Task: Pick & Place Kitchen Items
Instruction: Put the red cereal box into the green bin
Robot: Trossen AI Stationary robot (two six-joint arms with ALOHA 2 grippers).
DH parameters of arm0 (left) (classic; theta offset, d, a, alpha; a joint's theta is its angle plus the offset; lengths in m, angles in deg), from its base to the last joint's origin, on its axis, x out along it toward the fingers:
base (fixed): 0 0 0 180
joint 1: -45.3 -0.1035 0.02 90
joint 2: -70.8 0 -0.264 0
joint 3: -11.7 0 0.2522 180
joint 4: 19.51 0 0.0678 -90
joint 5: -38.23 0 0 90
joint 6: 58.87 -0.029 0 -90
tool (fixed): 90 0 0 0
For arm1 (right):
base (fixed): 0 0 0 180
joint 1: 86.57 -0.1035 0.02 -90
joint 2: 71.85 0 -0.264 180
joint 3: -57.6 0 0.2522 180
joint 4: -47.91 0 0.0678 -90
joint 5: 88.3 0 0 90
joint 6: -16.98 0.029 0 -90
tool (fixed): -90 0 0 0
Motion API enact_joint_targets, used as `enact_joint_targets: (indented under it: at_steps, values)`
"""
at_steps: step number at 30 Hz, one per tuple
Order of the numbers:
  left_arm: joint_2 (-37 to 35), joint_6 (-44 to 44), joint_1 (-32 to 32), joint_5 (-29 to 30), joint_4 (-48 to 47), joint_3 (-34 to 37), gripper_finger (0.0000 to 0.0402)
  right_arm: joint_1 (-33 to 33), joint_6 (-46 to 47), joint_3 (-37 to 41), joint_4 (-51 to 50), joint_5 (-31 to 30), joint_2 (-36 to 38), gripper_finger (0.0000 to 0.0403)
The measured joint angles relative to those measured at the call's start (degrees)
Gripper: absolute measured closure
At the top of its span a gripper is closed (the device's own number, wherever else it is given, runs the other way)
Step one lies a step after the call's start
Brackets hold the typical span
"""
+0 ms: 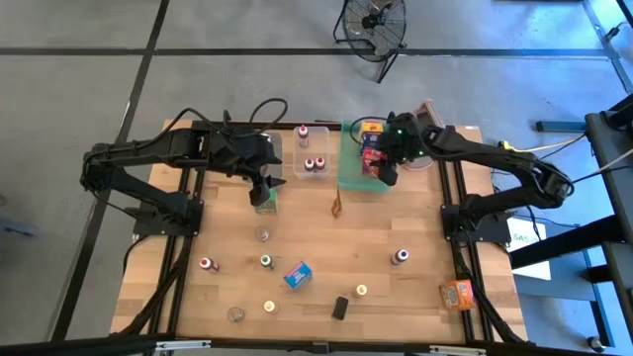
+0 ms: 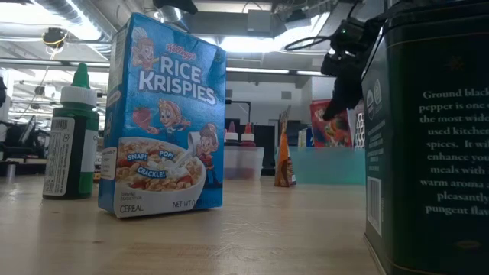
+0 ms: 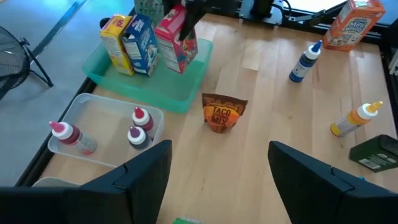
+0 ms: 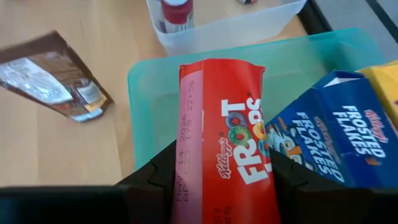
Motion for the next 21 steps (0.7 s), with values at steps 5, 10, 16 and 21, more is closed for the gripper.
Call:
enact_joint_targets:
  at_steps: [5,10,16,21]
  values:
    - [0.0,0.0,0.0,0.01,0.02,0.0,0.0139,0.01,-4.23,0.0,1.01,-3.36,-1.42,0.0258]
    - [0.0,0.0,0.02,0.01,0.02,0.0,0.0139,-0.02,-8.2,0.0,0.89,-2.94,-2.34,0.0258]
    - [0.0,0.0,0.02,0.02,0.01,0.0,0.0139,-0.02,-7.72,0.0,1.03,-2.92,-3.79,0.0258]
    - [0.0,0.0,0.02,0.02,0.02,0.0,0.0139,-0.14,-6.19,-0.02,2.59,-2.92,-5.02,0.0258]
